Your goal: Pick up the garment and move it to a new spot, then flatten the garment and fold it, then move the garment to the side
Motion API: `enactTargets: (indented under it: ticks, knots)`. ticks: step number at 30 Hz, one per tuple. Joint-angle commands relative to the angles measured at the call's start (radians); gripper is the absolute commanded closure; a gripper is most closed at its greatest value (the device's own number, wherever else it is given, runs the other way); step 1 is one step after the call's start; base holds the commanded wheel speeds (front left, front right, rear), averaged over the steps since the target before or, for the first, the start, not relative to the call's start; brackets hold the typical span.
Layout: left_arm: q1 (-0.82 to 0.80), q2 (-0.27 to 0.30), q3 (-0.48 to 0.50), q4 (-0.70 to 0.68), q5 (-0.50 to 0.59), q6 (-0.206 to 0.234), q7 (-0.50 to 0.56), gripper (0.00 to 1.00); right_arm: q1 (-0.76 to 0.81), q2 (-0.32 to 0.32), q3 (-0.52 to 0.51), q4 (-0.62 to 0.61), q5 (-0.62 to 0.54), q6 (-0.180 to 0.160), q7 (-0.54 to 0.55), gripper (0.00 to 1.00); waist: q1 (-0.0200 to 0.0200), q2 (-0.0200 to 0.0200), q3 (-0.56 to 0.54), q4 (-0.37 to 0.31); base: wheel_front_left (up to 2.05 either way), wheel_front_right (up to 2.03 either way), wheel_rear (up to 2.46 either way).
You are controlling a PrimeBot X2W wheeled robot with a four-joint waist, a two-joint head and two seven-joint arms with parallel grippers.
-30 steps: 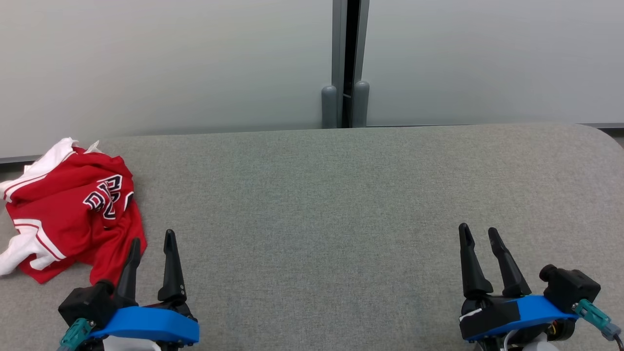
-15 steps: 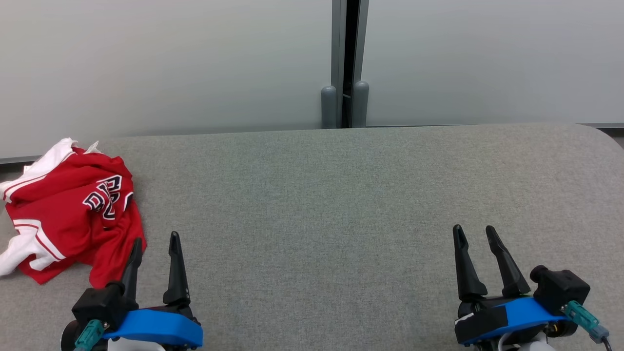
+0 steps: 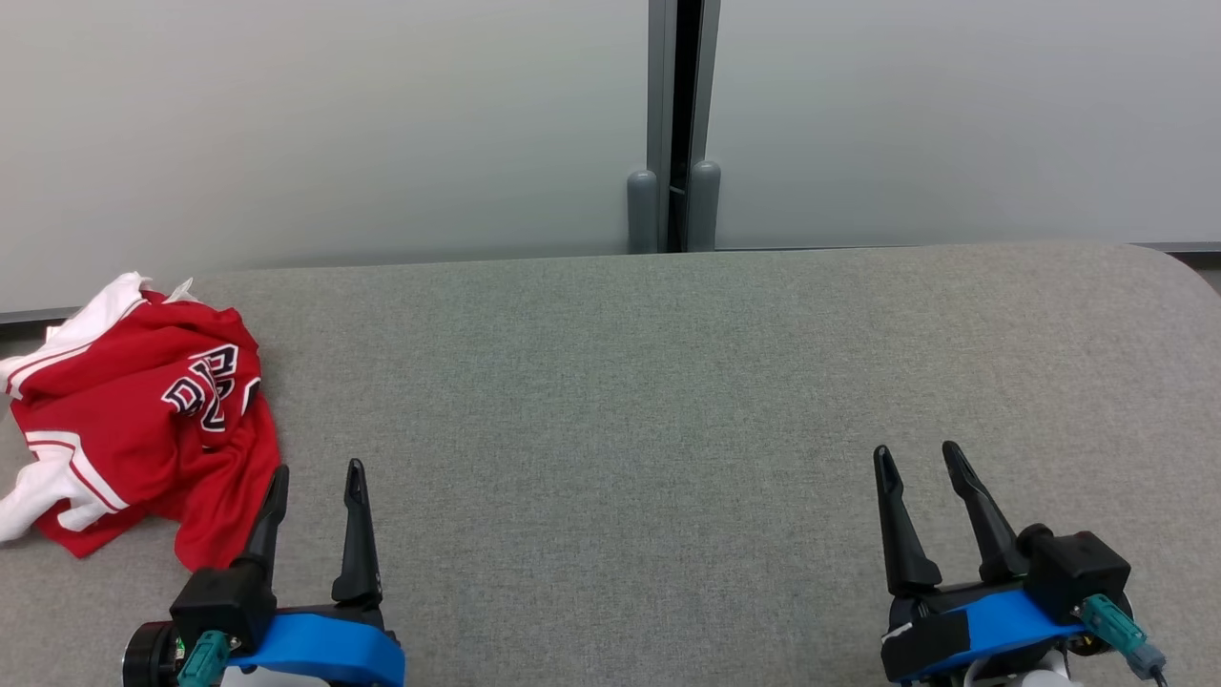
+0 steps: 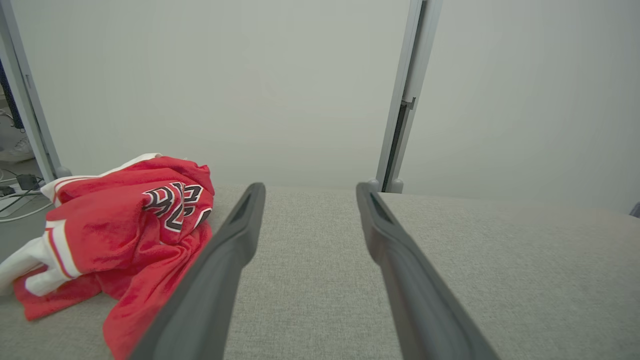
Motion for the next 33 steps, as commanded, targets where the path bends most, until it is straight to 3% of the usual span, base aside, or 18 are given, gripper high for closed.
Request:
enactTargets:
  ticks: [1,15,33]
  knots:
    - [-0.012,0.007,-0.004,0.002,0.023,0.002,-0.01,0.0,-0.007,-0.003,0.005,0.002,-0.029,0.0,-0.011,0.0,0.0,0.0,-0.001,0.001,0.0,0.0,0.0]
    - [-0.011,0.008,-0.01,0.015,0.098,0.011,-0.032,0.0,-0.009,-0.003,0.018,0.015,-0.111,0.0,-0.033,0.0,0.0,0.0,-0.006,0.001,0.0,0.0,0.0]
    - [-0.018,0.007,0.0,0.033,0.084,0.002,-0.031,0.0,-0.011,-0.004,0.014,0.028,-0.094,0.0,-0.031,0.0,0.0,0.0,0.0,0.012,0.0,0.0,0.0]
